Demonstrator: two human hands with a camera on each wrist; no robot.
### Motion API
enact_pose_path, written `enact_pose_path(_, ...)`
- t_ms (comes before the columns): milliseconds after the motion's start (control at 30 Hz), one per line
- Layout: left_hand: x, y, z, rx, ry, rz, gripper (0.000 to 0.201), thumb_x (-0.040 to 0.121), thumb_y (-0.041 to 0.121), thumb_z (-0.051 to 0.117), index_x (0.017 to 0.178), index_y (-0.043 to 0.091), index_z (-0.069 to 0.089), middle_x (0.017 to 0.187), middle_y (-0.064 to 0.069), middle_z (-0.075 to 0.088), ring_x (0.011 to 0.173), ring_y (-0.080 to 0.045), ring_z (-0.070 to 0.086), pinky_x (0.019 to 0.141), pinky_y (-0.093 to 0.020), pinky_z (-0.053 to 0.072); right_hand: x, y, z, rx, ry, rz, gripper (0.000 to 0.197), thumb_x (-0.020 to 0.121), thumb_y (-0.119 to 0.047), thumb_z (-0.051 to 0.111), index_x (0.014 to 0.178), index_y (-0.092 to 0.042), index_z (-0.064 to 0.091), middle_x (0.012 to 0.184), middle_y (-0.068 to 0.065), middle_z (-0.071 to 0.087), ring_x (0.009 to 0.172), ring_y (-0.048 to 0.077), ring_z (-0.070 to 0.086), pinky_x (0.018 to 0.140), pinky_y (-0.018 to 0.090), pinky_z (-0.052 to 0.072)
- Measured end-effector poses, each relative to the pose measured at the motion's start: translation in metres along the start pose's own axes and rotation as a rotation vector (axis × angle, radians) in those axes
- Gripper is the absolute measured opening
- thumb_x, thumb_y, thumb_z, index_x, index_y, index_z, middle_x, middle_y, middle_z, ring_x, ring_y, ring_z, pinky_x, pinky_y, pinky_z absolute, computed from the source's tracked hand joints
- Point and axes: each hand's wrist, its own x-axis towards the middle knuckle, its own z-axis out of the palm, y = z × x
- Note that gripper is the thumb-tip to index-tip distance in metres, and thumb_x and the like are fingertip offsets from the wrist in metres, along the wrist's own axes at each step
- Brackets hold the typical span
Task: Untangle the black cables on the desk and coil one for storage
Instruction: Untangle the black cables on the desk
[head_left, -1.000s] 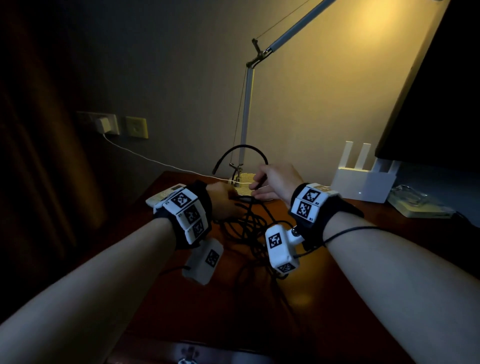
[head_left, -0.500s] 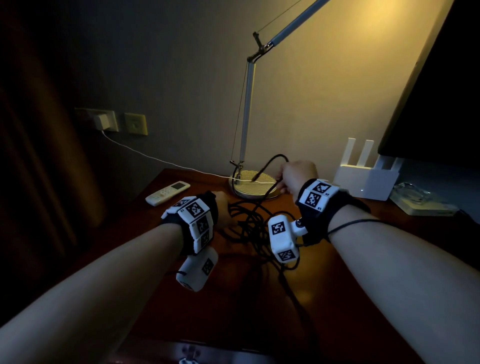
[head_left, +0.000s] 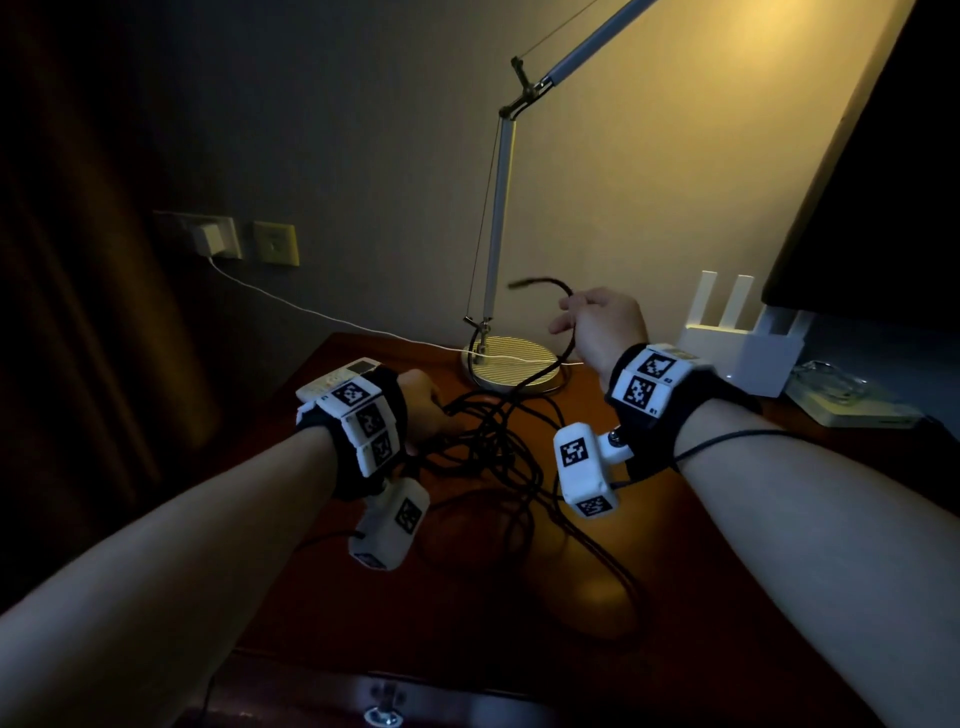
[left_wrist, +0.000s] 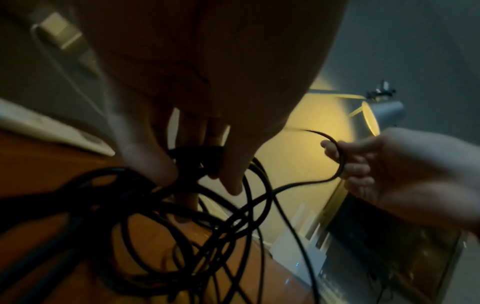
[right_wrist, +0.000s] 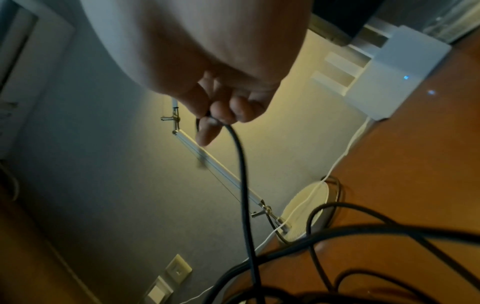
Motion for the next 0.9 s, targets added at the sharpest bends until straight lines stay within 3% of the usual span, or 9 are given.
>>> enact_pose_path(100, 0.001, 0.002, -0.001, -0.121, -0.061, -0.003, 0.031, 0.078, 0.037, 0.077, 0.085, 0.008, 0.07, 0.08, -0.008, 0.073, 0.069, -0.019, 0.07, 0.066, -0.032, 0.06, 0.0, -0.004, 0.0, 0.012, 0.003, -0.021, 0.024, 0.088, -0.008, 0.045, 0.091, -0.023, 0.064, 0.077, 0.0, 0.069, 0.056, 0.011, 0.049, 0.053, 0.026, 0.036)
enact_pose_path(167, -0.002, 0.006, -0.001, -0.174, -0.098, 0.004, 0.032, 0.076, 0.035, 0.079, 0.087, 0.007, 0.069, 0.076, -0.006, 0.07, 0.062, -0.016, 0.067, 0.056, -0.026, 0.058, 0.0, -0.006, 0.0, 0.017, -0.032, -0.022, 0.02, 0.086, -0.011, 0.047, 0.082, -0.025, 0.062, 0.08, 0.002, 0.066, 0.06, 0.016, 0.05, 0.055, 0.029, 0.039)
enact_pose_path(233, -0.005, 0.01, 0.0, -0.244, -0.143, -0.013, 0.035, 0.077, 0.032, 0.078, 0.091, 0.001, 0.068, 0.072, -0.006, 0.067, 0.055, -0.014, 0.064, 0.046, -0.02, 0.05, -0.002, -0.009, 0.002, -0.017, -0.072, -0.035, 0.021, 0.092, -0.03, 0.049, 0.077, -0.023, 0.061, 0.076, 0.001, 0.061, 0.063, 0.018, 0.052, 0.059, 0.031, 0.042)
enact_pose_path(333, -0.008, 0.014, 0.002, -0.304, -0.166, -0.03, 0.028, 0.086, 0.03, 0.069, 0.076, 0.004, 0.065, 0.055, -0.002, 0.065, 0.045, -0.011, 0.061, 0.042, -0.019, 0.048, -0.003, -0.008, 0.0, -0.103, -0.076, -0.061, 0.046, 0.094, -0.053, 0.045, 0.067, -0.02, 0.063, 0.064, -0.006, 0.055, 0.064, 0.019, 0.053, 0.069, 0.034, 0.045)
enact_pose_path(467, -0.008, 0.017, 0.003, -0.399, -0.167, -0.036, 0.026, 0.092, 0.023, 0.062, 0.077, 0.002, 0.063, 0.063, -0.007, 0.068, 0.051, -0.016, 0.064, 0.047, -0.026, 0.053, -0.002, -0.006, -0.005, -0.212, -0.157, -0.049, 0.03, 0.087, -0.031, 0.065, 0.068, -0.008, 0.069, 0.074, 0.005, 0.064, 0.065, 0.02, 0.05, 0.072, 0.038, 0.048)
enact_pose_path(633, -0.009, 0.018, 0.005, -0.465, -0.175, -0.069, 0.03, 0.098, 0.023, 0.052, 0.092, -0.006, 0.059, 0.074, -0.014, 0.066, 0.055, -0.02, 0.064, 0.055, -0.03, 0.054, -0.001, -0.004, -0.006, -0.301, -0.235, -0.05, 0.024, 0.086, -0.02, 0.067, 0.066, -0.006, 0.068, 0.077, 0.008, 0.066, 0.06, 0.019, 0.05, 0.066, 0.035, 0.046)
enact_pose_path(767, -0.012, 0.019, 0.004, -0.568, -0.22, -0.136, 0.034, 0.101, 0.026, 0.044, 0.099, -0.008, 0.05, 0.082, -0.021, 0.063, 0.075, -0.033, 0.065, 0.076, -0.042, 0.054, 0.001, -0.006, -0.011, -0.203, -0.192, -0.008, 0.024, 0.084, -0.013, 0.066, 0.091, 0.009, 0.071, 0.073, 0.01, 0.063, 0.061, 0.023, 0.054, 0.059, 0.033, 0.045)
enact_pose_path(833, -0.013, 0.019, 0.003, -0.599, -0.251, -0.162, 0.037, 0.102, 0.027, 0.041, 0.095, -0.008, 0.05, 0.086, -0.024, 0.062, 0.085, -0.038, 0.062, 0.09, -0.049, 0.049, 0.001, -0.006, -0.011, -0.294, -0.255, -0.023, 0.023, 0.088, -0.015, 0.062, 0.095, 0.005, 0.072, 0.083, 0.01, 0.066, 0.069, 0.023, 0.058, 0.066, 0.034, 0.05)
enact_pose_path(900, -0.014, 0.02, 0.002, -0.62, -0.247, -0.143, 0.034, 0.103, 0.025, 0.039, 0.089, -0.004, 0.05, 0.088, -0.023, 0.064, 0.077, -0.035, 0.062, 0.088, -0.049, 0.049, -0.001, -0.004, -0.008, -0.429, -0.283, -0.078, 0.02, 0.09, -0.018, 0.061, 0.093, -0.002, 0.073, 0.09, 0.006, 0.068, 0.076, 0.021, 0.06, 0.074, 0.031, 0.053)
